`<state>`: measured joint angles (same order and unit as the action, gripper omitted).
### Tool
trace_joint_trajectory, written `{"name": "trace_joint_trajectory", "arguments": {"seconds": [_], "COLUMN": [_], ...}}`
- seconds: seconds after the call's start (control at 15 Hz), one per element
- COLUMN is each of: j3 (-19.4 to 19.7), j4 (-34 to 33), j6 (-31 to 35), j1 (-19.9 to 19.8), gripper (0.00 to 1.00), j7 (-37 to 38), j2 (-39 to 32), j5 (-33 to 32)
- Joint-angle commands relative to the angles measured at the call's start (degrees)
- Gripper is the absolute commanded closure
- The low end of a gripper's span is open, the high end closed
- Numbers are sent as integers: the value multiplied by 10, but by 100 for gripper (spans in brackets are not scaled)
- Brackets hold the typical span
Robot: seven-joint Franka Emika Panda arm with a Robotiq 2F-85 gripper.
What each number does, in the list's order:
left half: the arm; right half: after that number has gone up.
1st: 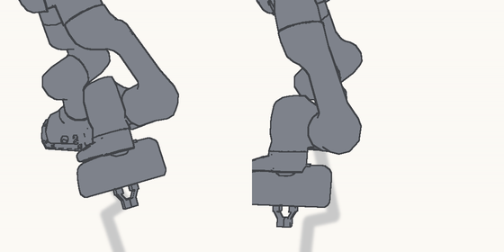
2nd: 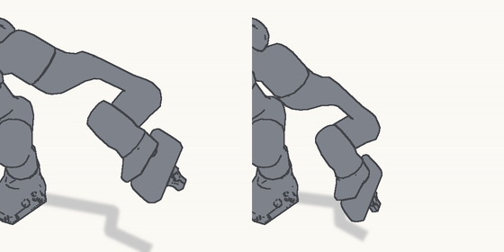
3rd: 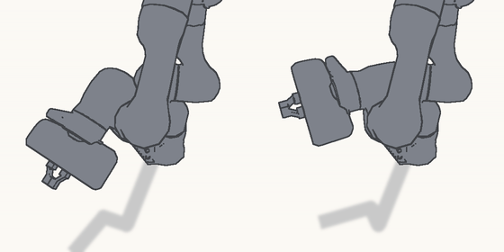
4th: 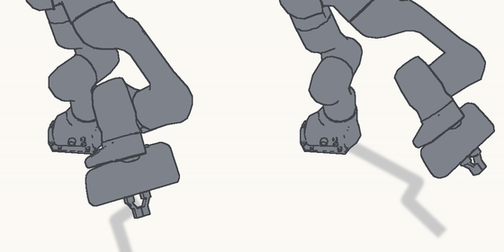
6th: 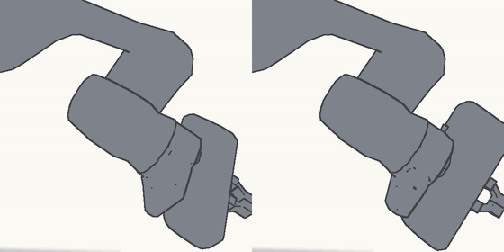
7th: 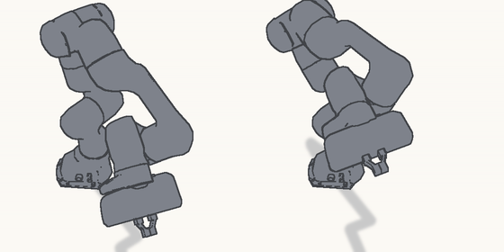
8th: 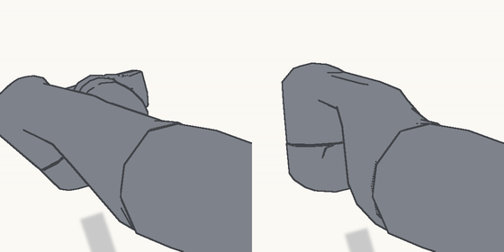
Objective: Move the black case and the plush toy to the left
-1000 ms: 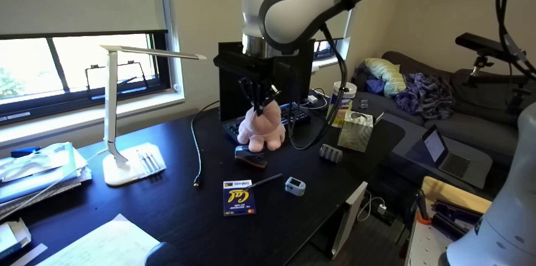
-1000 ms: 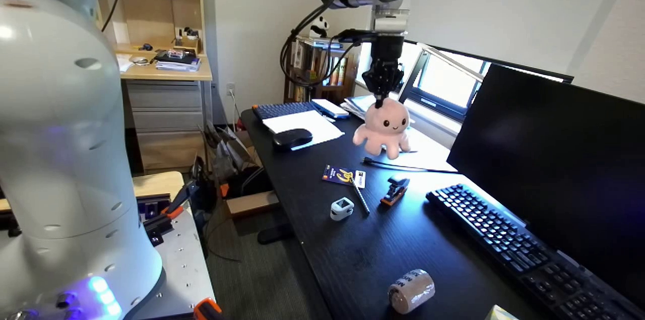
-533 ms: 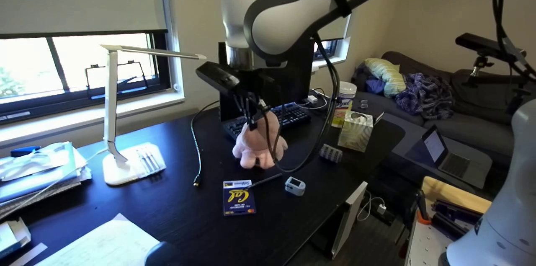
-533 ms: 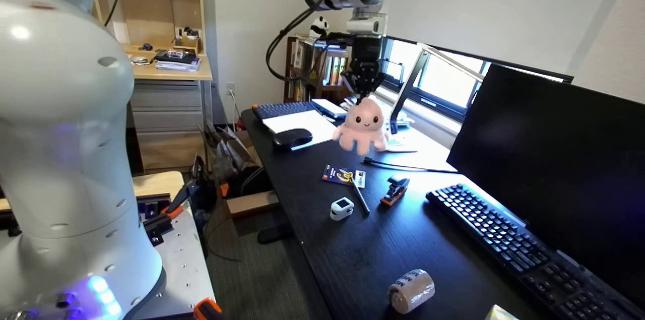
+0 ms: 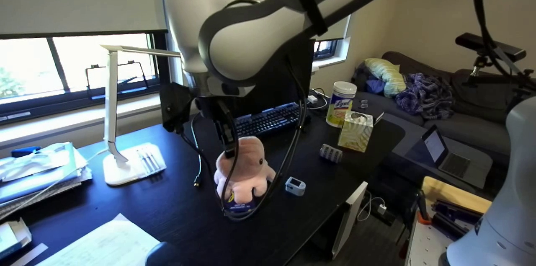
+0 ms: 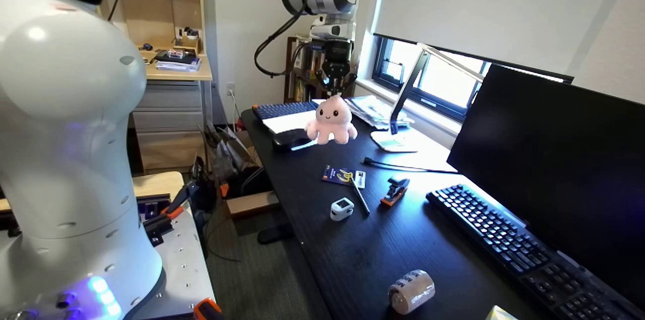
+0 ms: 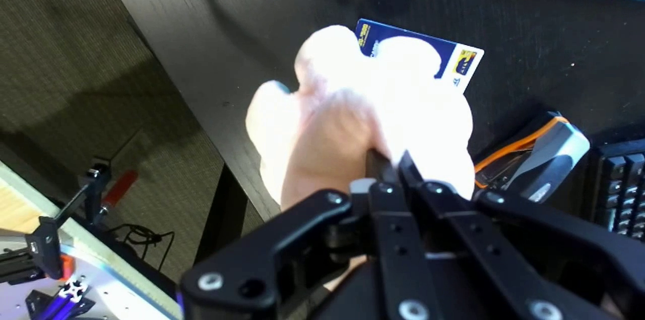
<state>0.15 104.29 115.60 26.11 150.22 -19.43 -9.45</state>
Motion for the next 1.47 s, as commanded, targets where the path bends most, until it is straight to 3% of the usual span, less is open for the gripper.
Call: {"name": "trace_joint_trajectory", "arguments": {"seconds": [0.0,0.07,0.27,0.47,0.67,1.0,1.2,1.4], "j3": [115,138,281,417,544,713,786,825], "j4": [-20,-59,-147,-207,-190,-104,-42,-15], "j6": [-9,-21,-51,-106,-174,-156,-140,-153], "j1": [85,78,174,260,350,478,542,582], "gripper": [99,99,99,99,99,99,99,99], "j7": [-4,-5,-7,-10,-10,-10,-10,-10], "j2": [-12,-40,-137,-237,-291,-369,-430,-522], "j5": [-4,7,107,250,395,631,766,892]}}
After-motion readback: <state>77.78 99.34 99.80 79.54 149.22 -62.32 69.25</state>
